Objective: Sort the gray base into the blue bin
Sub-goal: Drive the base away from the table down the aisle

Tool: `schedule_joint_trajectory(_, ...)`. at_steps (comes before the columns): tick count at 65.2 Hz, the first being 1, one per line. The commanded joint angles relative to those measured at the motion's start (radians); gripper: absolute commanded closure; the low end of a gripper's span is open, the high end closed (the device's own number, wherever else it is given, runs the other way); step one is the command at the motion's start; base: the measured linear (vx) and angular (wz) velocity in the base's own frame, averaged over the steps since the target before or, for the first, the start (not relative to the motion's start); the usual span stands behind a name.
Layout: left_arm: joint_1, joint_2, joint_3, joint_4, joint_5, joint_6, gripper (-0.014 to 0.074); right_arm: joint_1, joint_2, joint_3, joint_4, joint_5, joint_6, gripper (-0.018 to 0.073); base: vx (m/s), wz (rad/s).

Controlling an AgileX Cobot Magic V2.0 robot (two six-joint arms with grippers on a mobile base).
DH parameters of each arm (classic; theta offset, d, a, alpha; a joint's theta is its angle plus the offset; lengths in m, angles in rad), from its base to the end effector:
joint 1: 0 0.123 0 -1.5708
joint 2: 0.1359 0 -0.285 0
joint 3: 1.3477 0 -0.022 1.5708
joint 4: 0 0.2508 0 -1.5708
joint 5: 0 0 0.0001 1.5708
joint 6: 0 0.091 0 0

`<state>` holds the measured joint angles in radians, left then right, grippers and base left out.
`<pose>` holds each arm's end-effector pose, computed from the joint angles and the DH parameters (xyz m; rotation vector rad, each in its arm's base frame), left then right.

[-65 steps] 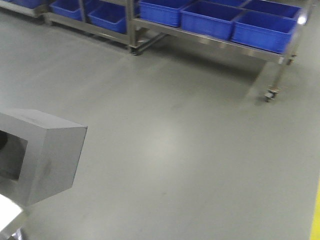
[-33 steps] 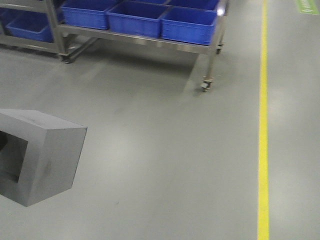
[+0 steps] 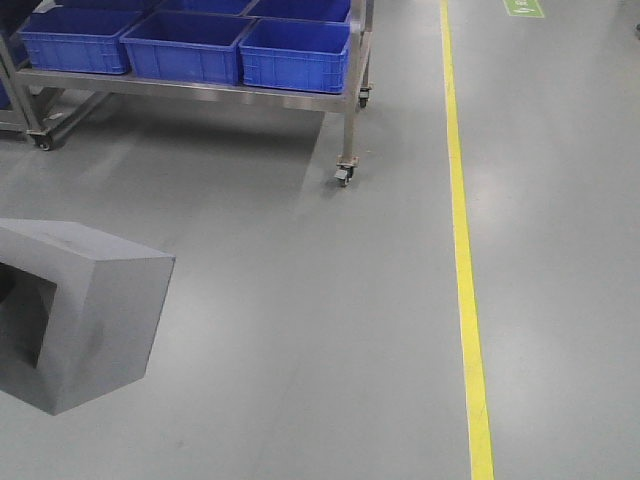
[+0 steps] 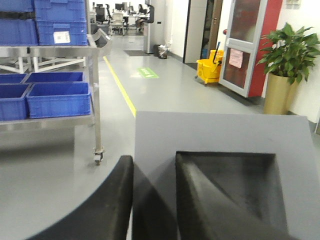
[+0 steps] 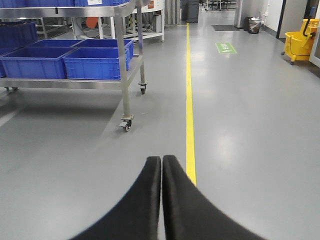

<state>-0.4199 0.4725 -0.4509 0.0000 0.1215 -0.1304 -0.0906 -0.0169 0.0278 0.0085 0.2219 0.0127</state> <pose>0.0966 -0.0431 0.3191 0.2370 1.6261 -0.4222 0.0552 -0.0048 0.1846 0.0943 1.7141 -0.0500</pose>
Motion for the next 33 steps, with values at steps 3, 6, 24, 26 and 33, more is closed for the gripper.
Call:
schedule_joint_trajectory(3, -0.004, 0.001, -0.030, -0.010, -0.107, -0.007, 0.0603, 0.000, -0.002, 0.002, -0.008, -0.074, -0.013, 0.0564, 0.18, -0.14)
schedule_joint_trajectory(6, -0.004, 0.001, -0.030, -0.010, -0.108, -0.007, 0.0603, 0.000, -0.002, 0.002, -0.008, -0.074, -0.013, 0.0564, 0.19, -0.12)
schedule_joint_trajectory(24, -0.004, 0.001, -0.030, -0.010, -0.108, -0.007, 0.0603, 0.000, -0.002, 0.002, -0.008, -0.074, -0.013, 0.0564, 0.23, -0.04)
schedule_joint_trajectory(26, -0.004, 0.001, -0.030, -0.010, -0.108, -0.007, 0.0603, 0.000, -0.002, 0.002, -0.008, -0.074, -0.013, 0.0564, 0.25, 0.03)
schedule_joint_trajectory(33, -0.004, 0.001, -0.030, -0.010, -0.108, -0.007, 0.0603, 0.000, -0.002, 0.002, -0.008, -0.074, -0.013, 0.0564, 0.25, 0.05)
